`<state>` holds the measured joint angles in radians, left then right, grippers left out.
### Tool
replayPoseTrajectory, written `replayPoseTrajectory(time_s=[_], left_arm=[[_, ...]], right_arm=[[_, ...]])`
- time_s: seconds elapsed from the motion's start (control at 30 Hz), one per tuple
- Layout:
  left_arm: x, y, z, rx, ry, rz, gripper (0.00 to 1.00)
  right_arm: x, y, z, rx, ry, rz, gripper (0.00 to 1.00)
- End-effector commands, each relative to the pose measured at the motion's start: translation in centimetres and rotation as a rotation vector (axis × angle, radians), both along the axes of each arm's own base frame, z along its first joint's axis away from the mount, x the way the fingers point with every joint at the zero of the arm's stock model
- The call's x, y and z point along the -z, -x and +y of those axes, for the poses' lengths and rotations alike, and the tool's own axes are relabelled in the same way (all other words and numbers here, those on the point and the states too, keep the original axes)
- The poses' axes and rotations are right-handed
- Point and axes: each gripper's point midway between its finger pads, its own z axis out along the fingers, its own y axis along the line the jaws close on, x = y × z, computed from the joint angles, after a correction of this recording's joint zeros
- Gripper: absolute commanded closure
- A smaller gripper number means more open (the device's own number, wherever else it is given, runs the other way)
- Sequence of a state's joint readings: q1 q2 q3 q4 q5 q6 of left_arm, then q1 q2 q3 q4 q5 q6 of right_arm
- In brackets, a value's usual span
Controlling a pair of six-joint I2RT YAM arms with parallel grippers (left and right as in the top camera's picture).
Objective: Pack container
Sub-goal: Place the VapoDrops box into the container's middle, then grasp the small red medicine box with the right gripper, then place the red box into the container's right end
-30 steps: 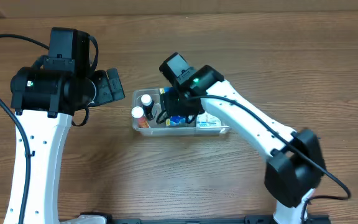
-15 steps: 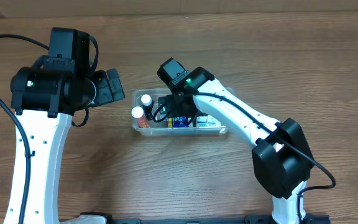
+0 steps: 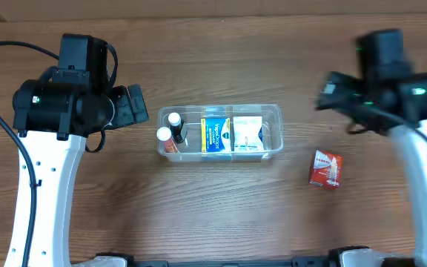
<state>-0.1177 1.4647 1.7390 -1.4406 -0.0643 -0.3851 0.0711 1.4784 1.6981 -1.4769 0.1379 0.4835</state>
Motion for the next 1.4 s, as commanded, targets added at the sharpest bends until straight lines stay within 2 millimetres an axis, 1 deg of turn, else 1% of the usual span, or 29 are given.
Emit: replayPoseTrajectory(time_s=[0.0,0.03,0.07,0.1,0.17,0.23,0.3,0.37,0.43,0.57,0.7,0.77,0.87,1.13,1.17,1.3,1.37], left_arm=[[-0.2,-0.2,0.1,0.017,-0.006,-0.008,0.00],[-0.2,-0.1,0.1,0.017,-0.006,-0.007,0.00],[-0.2,-0.1,0.1,0.017,-0.006,-0.007,0.00],[-0.2,-0.2,0.1,0.017,-0.006,-0.008,0.00],[-0.2,-0.2,0.1,0.017,-0.006,-0.008,0.00],[-0.2,-0.2,0.1,0.017,-0.006,-0.008,0.00],[-0.2,-0.2,0.1,0.017,-0.006,-0.008,0.00],[-0.2,-0.2,0.1,0.017,-0.006,-0.008,0.00],[-0.3,-0.3,0.1,0.017,-0.005,-0.012,0.00],[-0.3,-0.3,0.1,0.017,-0.005,-0.015,0.00],[-0.3,-0.3,0.1,0.017,-0.005,-0.015,0.00],[-0.3,-0.3,0.1,0.017,-0.005,-0.015,0.00],[-0.3,-0.3,0.1,0.017,-0.005,-0.015,0.00],[-0.3,-0.3,0.1,0.017,-0.005,-0.015,0.00],[-0.3,-0.3,0.1,0.017,-0.005,-0.015,0.00],[-0.3,-0.3,0.1,0.017,-0.005,-0.015,0.00],[-0.3,-0.3,0.1,0.017,-0.005,-0.015,0.00]], right_arm=[[4.0,1.7,-3.6,0.038,0.004,0.155,0.00],[5.1,2.1,-3.9,0.030,-0.019,0.182,0.00],[6.8,2.4,-3.8,-0.008,-0.066,0.211,0.00],[8.8,2.7,-3.4,-0.060,-0.114,0.232,0.00],[13.3,3.5,-3.5,-0.083,-0.132,0.275,0.00],[16.4,4.1,-3.1,-0.108,-0.146,0.289,0.00],[18.0,4.3,-1.8,-0.201,-0.196,0.274,0.00],[19.1,4.4,-1.5,-0.206,-0.213,0.266,0.00],[19.8,4.3,-1.5,-0.207,-0.211,0.256,0.00],[21.3,4.9,-1.4,-0.206,-0.219,0.283,0.00],[23.5,5.7,-1.2,-0.201,-0.232,0.332,0.00],[23.9,5.8,-1.2,-0.200,-0.233,0.344,0.00],[24.4,6.0,-2.1,-0.169,-0.187,0.372,0.00],[26.0,6.7,-2.2,-0.157,-0.192,0.443,0.00],[26.3,6.8,-2.1,-0.156,-0.194,0.453,0.03],[26.8,6.7,-2.2,-0.107,-0.203,0.460,0.22],[26.8,6.6,-2.2,-0.108,-0.202,0.455,0.27]])
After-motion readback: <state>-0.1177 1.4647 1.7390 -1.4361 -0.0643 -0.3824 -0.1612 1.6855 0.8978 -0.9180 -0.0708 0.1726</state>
